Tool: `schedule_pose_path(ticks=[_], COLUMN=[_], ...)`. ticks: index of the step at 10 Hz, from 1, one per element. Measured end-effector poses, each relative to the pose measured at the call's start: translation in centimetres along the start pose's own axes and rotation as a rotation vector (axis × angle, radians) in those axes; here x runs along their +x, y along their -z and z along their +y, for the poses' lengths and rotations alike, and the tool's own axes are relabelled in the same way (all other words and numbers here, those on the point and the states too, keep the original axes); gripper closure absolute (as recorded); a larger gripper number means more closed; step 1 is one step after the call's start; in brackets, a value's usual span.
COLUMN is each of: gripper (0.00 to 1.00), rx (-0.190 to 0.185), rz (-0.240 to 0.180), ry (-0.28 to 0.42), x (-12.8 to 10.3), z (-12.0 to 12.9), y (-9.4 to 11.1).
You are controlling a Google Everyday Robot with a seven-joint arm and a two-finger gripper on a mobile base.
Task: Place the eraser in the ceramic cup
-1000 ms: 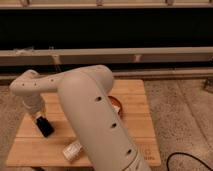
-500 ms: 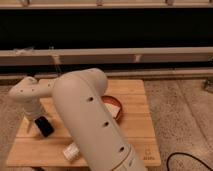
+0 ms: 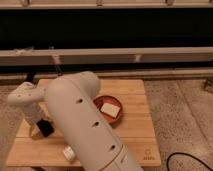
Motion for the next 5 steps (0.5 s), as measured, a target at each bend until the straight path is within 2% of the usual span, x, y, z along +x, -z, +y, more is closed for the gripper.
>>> schedule_pose_path(ticks=[5], gripper=[0.81], rx=[0.017], rz=[0.009], ry=[-0.02], x=[0.19], z=[-0.78], y=[0.27])
